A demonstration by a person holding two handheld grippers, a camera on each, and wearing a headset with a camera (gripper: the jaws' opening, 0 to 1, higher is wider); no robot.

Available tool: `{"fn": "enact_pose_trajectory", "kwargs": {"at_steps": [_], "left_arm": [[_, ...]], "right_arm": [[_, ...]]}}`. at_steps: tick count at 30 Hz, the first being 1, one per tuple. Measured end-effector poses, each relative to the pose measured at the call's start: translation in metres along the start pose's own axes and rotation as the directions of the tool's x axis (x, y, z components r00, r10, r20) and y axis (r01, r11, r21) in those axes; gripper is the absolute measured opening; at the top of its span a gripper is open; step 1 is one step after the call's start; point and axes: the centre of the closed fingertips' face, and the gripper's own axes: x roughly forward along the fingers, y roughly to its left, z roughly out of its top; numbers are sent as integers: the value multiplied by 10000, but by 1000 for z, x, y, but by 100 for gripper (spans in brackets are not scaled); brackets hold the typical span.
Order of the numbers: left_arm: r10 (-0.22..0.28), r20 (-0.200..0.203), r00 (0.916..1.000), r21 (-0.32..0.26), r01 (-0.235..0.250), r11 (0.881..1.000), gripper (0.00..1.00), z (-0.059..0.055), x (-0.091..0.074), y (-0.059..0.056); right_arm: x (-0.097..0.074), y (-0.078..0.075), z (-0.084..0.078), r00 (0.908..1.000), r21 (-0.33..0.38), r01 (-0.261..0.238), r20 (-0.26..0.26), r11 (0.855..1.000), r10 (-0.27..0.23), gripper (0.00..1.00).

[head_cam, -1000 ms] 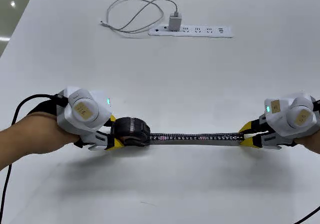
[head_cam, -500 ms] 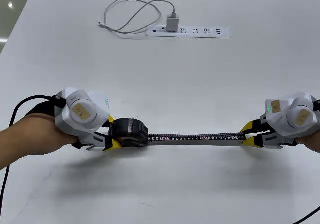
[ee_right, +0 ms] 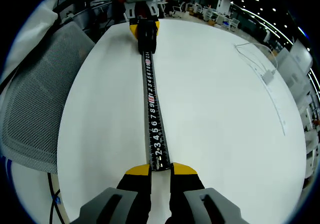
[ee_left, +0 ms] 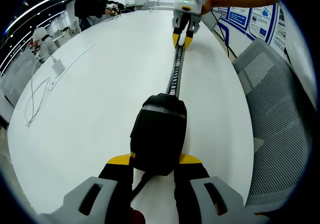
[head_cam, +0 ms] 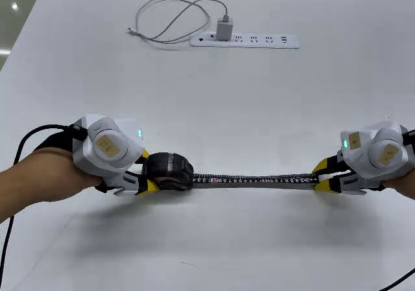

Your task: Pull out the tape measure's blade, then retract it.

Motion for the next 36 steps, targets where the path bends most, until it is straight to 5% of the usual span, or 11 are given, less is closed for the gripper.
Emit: {"fn": "enact_pose_trajectory", "kwargs": {"at_steps": [23,36], "left_arm": [[119,-29,9999,-52,-119,9999,28,2,-1,1],[90,225,9997,-315,-83,9995,33,1,-2,2]], "right_arm": [[0,1,-2,9994,181,35,-331,9998,-29,12],[1,5,6,10000,680,4,-62,9977,0,18]]}}
